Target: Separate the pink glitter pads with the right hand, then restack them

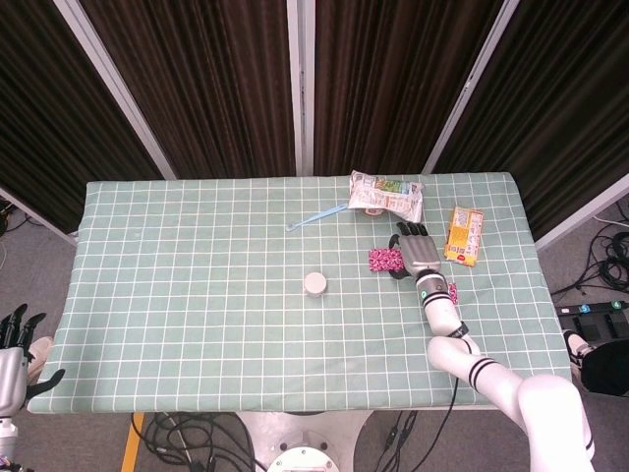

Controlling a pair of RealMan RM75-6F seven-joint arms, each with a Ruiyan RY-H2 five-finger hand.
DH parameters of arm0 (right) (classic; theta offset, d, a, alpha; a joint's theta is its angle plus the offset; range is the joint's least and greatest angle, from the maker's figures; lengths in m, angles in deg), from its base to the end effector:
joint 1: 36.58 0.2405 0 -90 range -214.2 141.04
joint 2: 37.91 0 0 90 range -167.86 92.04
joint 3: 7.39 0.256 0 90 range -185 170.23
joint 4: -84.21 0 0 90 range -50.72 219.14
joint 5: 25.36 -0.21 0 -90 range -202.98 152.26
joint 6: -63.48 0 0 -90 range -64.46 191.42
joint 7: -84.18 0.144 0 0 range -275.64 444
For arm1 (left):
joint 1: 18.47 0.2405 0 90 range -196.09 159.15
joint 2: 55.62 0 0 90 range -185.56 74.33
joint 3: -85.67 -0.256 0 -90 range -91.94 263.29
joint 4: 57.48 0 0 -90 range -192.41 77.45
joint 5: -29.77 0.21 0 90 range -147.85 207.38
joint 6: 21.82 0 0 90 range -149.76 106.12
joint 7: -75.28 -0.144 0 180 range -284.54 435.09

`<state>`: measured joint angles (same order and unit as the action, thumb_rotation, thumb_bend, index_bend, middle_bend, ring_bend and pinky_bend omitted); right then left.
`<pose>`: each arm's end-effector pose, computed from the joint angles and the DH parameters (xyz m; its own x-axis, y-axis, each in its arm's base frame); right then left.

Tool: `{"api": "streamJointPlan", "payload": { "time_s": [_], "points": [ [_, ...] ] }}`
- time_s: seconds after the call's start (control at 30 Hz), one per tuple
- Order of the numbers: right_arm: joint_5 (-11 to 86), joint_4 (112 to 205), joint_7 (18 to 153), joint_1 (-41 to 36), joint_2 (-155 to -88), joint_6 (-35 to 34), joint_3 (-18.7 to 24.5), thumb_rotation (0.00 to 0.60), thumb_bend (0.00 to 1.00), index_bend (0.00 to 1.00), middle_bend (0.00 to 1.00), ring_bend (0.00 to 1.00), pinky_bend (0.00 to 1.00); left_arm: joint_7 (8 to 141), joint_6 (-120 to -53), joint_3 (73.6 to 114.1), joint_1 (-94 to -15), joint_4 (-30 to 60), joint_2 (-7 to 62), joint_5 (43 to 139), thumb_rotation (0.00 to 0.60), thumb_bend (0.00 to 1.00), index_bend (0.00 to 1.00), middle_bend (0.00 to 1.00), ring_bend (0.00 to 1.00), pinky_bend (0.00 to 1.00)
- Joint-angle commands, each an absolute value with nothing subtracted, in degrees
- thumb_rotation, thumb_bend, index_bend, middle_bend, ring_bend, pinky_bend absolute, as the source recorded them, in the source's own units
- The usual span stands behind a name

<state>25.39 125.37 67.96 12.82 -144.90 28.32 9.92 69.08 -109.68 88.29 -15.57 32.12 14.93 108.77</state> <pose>-0.2197 -0.4311 -0.0591 0.4343 -0.3815 0.8160 -0.8918 -0.0545 0.4492 -0.3453 0.1336 0.1388 0.4298 0.0334 0.9023 0.8741 0.2353 -0.4250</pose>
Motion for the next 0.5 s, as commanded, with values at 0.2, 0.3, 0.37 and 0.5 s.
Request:
{"api": "streamJointPlan", "payload": {
  "time_s": [0.2, 0.3, 0.37, 0.5],
  "points": [
    [25.90, 122.14, 68.29, 14.00, -146.95, 29.57, 9.76, 0.551, 0.15, 0.39, 0.06, 0.00, 0.00, 69.16, -109.59, 88.22, -15.48, 31.99, 14.96, 108.68, 0.600, 0.17, 0.22, 0.15, 0.11, 0.13],
    [26.31, 121.28, 68.69, 14.17, -147.33, 29.73, 9.75, 0.545, 0.15, 0.39, 0.06, 0.00, 0.00, 69.18, -109.54, 88.20, -15.44, 31.95, 14.96, 108.61, 0.600, 0.17, 0.22, 0.15, 0.11, 0.13],
    [26.57, 120.75, 68.95, 14.26, -147.51, 29.93, 9.75, 0.547, 0.15, 0.39, 0.06, 0.00, 0.00, 69.16, -109.53, 88.20, -15.42, 31.89, 14.99, 108.56, 0.600, 0.17, 0.22, 0.15, 0.11, 0.13],
    [26.96, 119.62, 69.32, 14.51, -147.88, 30.51, 9.75, 0.549, 0.15, 0.37, 0.06, 0.00, 0.00, 69.06, -109.43, 88.21, -15.49, 31.99, 15.02, 108.58, 0.600, 0.17, 0.22, 0.15, 0.11, 0.13]
  ]
}}
